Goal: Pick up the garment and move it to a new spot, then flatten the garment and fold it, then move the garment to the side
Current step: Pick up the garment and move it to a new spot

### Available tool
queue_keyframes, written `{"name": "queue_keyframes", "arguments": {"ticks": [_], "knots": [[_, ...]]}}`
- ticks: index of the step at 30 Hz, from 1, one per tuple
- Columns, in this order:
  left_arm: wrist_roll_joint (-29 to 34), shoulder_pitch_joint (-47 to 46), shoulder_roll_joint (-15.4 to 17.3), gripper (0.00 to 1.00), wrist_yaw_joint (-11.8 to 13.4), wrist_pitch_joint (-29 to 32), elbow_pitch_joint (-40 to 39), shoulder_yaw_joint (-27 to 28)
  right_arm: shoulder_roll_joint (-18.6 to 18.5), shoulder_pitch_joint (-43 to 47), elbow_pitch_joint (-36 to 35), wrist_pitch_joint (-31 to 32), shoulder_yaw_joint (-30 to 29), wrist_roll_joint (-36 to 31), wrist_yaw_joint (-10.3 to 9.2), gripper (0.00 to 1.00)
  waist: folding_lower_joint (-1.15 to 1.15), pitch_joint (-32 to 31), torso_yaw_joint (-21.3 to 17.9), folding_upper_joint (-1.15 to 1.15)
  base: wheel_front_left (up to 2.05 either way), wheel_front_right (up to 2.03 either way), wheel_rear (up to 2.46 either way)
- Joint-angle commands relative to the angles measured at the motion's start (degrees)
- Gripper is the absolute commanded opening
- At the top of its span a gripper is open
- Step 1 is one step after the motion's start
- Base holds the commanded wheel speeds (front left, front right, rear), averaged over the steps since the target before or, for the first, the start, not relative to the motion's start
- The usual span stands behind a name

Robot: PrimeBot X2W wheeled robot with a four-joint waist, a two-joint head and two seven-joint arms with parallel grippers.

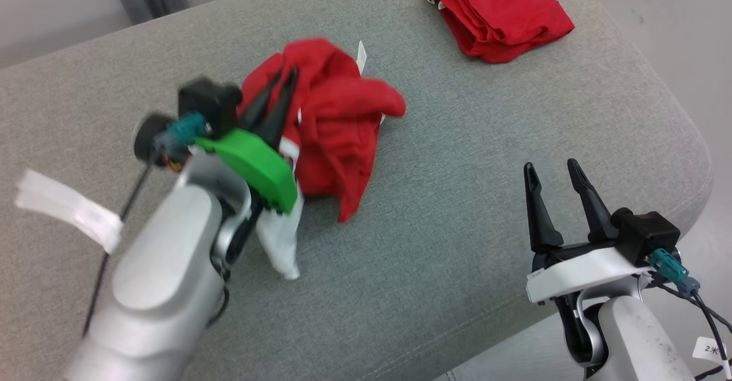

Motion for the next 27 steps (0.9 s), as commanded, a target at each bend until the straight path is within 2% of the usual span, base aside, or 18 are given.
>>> {"name": "queue_keyframes", "arguments": {"ticks": [1,3,4,5,11,18,27], "knots": [[0.1,2.4,-0.4,0.00,0.4,-0.7,1.2,-0.8,0.0,0.1,0.1,-0.2,0.1,0.1,-0.04,1.00,0.00,0.0,0.2,0.00,0.00,0.00,0.00],[-1.0,4.6,-1.5,0.00,0.3,-1.5,2.6,-1.0,0.1,0.2,0.3,-0.2,0.4,0.1,-0.04,1.00,0.00,0.0,0.6,0.00,0.00,0.00,0.00],[-0.7,5.0,-1.6,0.41,0.2,-2.0,3.3,-1.4,0.1,0.1,0.4,-0.2,0.6,0.0,-0.04,1.00,0.00,0.0,0.9,0.00,0.00,0.00,0.00],[-0.5,5.3,-1.7,1.00,0.2,-2.5,3.7,-1.7,0.1,0.1,0.4,-0.2,0.6,-0.1,-0.04,1.00,0.00,-0.1,1.2,0.00,0.00,0.00,0.00],[-0.1,4.5,-2.5,1.00,0.7,-7.4,4.3,-1.0,0.1,0.4,0.1,-0.2,0.4,-0.3,-0.04,1.00,0.00,-2.1,3.3,0.00,0.00,0.00,0.00],[1.1,6.1,0.7,1.00,2.7,-12.5,1.4,2.7,0.0,1.5,-1.7,-0.2,-0.4,-1.0,-0.04,1.00,0.00,-5.3,6.8,0.00,0.00,0.00,0.00],[2.6,15.4,5.6,1.00,6.1,-13.8,-5.7,10.1,-2.0,3.1,-4.5,-0.2,-1.7,-1.9,-0.04,1.00,0.00,-7.8,14.2,0.00,0.00,0.00,0.00]]}}
